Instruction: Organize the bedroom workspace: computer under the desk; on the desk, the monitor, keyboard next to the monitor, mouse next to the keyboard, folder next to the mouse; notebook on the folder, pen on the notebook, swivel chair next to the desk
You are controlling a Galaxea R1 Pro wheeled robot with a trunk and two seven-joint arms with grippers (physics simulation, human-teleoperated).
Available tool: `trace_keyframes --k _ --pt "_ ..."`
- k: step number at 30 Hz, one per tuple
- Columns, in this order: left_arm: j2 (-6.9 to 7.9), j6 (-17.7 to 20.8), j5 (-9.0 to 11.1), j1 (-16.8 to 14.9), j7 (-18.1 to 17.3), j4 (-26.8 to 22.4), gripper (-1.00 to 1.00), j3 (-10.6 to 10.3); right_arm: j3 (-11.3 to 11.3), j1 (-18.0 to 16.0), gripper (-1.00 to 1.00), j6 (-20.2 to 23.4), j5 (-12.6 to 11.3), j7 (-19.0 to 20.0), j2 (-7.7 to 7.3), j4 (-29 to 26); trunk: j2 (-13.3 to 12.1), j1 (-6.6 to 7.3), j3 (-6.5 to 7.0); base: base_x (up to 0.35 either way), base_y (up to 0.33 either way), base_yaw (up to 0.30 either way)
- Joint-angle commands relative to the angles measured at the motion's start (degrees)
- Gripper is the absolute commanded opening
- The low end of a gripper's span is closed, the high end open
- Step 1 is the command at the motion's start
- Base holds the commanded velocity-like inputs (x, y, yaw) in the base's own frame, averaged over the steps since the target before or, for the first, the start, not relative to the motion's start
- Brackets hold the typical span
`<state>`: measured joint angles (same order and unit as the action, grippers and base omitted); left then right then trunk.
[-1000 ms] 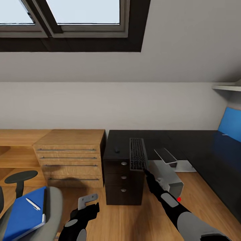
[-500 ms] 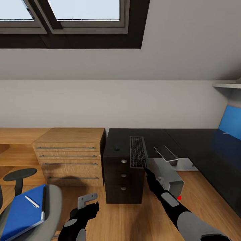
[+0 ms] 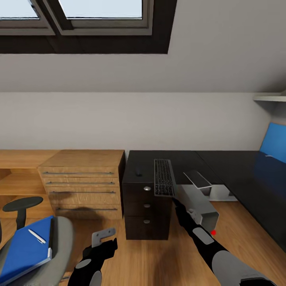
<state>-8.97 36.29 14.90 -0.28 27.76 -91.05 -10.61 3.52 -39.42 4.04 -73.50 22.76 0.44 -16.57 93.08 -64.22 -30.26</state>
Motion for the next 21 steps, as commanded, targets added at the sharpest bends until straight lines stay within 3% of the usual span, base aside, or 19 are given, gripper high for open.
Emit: trace_keyframes --k 1,5,6,11,21 --pt "0.00 0.1 0.6 0.0 0.5 -0.1 1.00 -0.1 0.4 0.0 1.00 0.0 -0.5 0.2 -0.20 0.0 0.4 -0.22 -0.24 0.000 0.000 0.000" --pt "0.00 0.1 0.6 -0.1 0.5 -0.1 1.00 -0.1 0.4 0.0 1.00 0.0 -0.4 2.1 -0.74 0.1 2.0 -1.10 -0.96 0.000 0.000 0.000" --pt "0.00 0.1 0.6 0.0 0.5 -0.2 1.00 -0.1 0.4 0.0 1.00 0.0 -0.4 6.7 -1.35 0.2 2.5 -1.32 -1.14 0.000 0.000 0.000" --pt "0.00 0.1 0.6 -0.1 0.5 -0.8 1.00 -0.1 0.4 0.0 1.00 0.2 -0.4 10.8 -1.86 0.3 4.5 -2.42 -2.03 0.000 0.000 0.000" --pt "-0.04 0.1 0.6 -0.1 0.5 -0.9 1.00 -0.2 0.4 0.0 1.00 0.3 -0.5 11.3 -2.20 0.3 8.5 -4.62 -3.83 0.000 0.000 0.000"
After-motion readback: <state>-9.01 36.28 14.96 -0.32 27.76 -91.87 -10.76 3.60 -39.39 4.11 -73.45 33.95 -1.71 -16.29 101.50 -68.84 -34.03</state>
